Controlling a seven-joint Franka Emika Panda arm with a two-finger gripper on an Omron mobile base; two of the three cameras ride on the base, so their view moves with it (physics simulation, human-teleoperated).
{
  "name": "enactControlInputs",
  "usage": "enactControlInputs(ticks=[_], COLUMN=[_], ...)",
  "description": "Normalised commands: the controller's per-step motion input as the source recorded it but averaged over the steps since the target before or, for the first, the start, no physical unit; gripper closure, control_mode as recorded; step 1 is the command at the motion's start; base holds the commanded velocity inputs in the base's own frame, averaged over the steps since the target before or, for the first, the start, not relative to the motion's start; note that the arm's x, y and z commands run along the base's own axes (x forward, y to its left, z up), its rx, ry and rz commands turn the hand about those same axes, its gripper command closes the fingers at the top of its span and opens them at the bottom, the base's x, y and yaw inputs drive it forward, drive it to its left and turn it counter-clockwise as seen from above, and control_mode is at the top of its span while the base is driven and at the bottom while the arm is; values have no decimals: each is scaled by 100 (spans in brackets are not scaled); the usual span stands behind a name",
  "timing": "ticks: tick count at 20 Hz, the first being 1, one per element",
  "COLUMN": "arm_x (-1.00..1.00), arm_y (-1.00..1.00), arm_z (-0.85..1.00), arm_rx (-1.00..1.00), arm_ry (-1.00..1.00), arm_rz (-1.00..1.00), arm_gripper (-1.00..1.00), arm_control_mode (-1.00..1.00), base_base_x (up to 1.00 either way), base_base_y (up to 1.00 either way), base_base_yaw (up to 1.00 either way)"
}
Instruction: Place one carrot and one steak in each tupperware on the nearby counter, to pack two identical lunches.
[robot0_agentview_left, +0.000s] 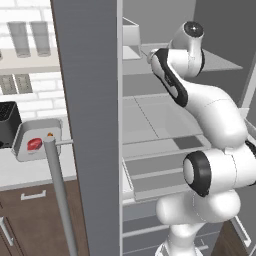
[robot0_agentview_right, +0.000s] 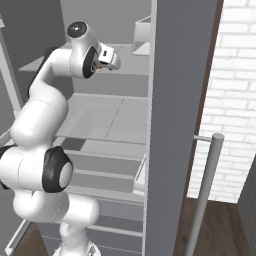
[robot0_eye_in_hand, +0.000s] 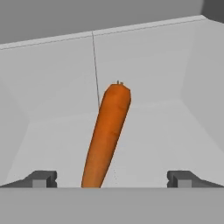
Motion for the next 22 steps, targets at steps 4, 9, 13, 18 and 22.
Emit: enactControlInputs(ticks=[4, 9, 13, 18, 22], arm_x=[51, 58, 43, 3, -11], arm_y=[3, 1, 0, 0, 0], arm_z=[-1, -14, -34, -54, -58], arm_rx=[0, 0, 0, 0, 0], arm_ry=[0, 0, 0, 1, 6], arm_rz=[-2, -1, -1, -6, -12], arm_gripper=[-100, -100, 100, 100, 100], arm_control_mode=[-100, -100, -100, -100, -100], base_base_x=[0, 0, 0, 0, 0], base_base_y=[0, 0, 0, 0, 0], base_base_yaw=[0, 0, 0, 0, 0])
